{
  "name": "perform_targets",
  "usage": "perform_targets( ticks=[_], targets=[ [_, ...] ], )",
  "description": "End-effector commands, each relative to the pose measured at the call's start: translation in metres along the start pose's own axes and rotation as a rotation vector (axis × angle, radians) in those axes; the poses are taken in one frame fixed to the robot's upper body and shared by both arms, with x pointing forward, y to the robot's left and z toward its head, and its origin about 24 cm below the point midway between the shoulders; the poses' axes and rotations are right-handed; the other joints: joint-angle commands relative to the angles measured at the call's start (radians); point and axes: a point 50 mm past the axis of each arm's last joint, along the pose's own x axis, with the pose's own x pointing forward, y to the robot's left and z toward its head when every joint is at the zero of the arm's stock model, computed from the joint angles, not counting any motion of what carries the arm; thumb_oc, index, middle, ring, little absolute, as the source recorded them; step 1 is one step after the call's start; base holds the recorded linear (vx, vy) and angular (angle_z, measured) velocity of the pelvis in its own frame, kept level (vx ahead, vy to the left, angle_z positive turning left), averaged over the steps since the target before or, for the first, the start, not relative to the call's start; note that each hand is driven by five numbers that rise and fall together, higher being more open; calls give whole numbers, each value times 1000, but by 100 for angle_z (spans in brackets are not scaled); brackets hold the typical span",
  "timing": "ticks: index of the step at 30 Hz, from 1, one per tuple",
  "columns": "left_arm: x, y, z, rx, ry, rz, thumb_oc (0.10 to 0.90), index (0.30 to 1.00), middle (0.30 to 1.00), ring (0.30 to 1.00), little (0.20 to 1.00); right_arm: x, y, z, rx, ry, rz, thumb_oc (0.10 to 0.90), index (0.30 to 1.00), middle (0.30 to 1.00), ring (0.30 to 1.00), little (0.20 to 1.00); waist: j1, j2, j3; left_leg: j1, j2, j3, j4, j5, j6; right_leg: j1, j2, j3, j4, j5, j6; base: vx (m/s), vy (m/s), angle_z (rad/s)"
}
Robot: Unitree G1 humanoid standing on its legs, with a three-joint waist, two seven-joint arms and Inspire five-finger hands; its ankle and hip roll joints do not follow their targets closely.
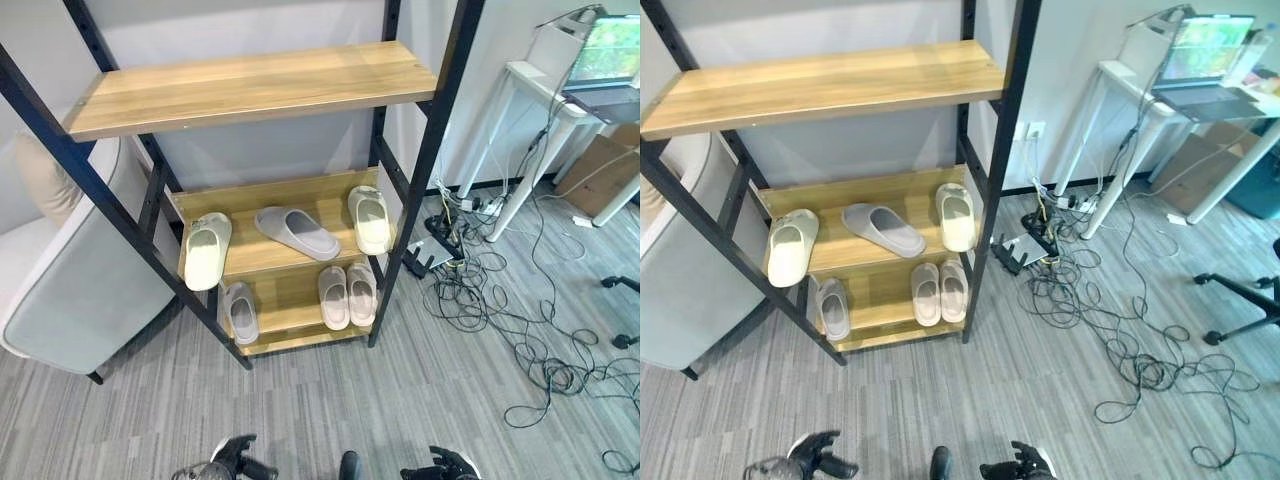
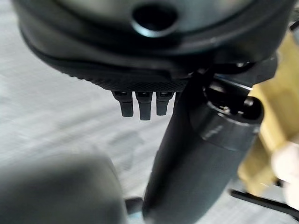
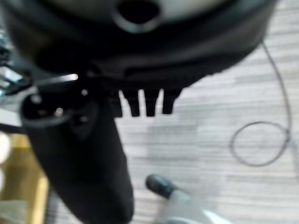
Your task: Arrange the slippers neatly on the shoe rack.
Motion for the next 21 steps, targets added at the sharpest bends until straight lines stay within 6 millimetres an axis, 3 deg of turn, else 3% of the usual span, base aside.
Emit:
perform_targets(
  ticks=[1,5,10,12,15,17,18,21],
  targets=[
    [-1,-17,-1,32,0,-51,800,900,900,900,900,0,-16,1,41,-21,-56,800,900,900,900,900,0,34,21,16,-38,39,-278,94,71,34,-76,12,21,-126,180,130,38,11],
    [-2,-16,-8,43,24,-47,800,900,900,900,900,0,-17,-1,36,-6,-55,800,900,900,900,900,8,57,20,7,-49,63,-370,155,80,57,-54,18,56,-163,180,112,72,22],
    [-3,-17,-13,26,40,-49,800,900,900,900,900,-1,-9,-4,19,-1,-32,800,900,900,900,900,8,56,0,55,-78,47,-421,143,98,59,-66,23,84,-156,187,82,92,-21],
    [-4,-16,-15,19,42,-49,800,900,900,900,900,-1,-7,-7,1,6,-22,800,900,900,900,900,17,58,-16,86,-96,53,-464,141,114,62,-84,21,99,-159,209,54,146,-4],
    [-3,-14,-14,9,38,-45,800,900,900,900,900,-1,-5,-6,-13,1,-11,800,900,900,900,900,27,63,-14,96,-102,53,-472,139,128,25,-106,9,186,-160,226,-29,94,0],
    [-3,-9,-13,-2,37,-30,800,900,900,900,900,-1,-3,-2,-30,-8,2,800,900,900,900,900,21,80,17,116,-101,35,-480,142,151,-97,-136,3,391,-110,260,-90,136,0],
    [-2,-7,-12,-5,35,-23,800,900,900,900,900,0,-2,1,-23,-17,4,800,900,900,900,900,14,86,26,121,-100,25,-484,147,155,-126,-132,22,436,-94,268,-61,118,-7],
    [-3,0,-15,5,48,-3,800,900,900,900,900,3,-10,13,17,-37,-17,800,900,900,900,900,7,81,21,140,-100,1,-502,146,151,-135,-113,74,385,-116,254,68,-38,22]
  ],
)
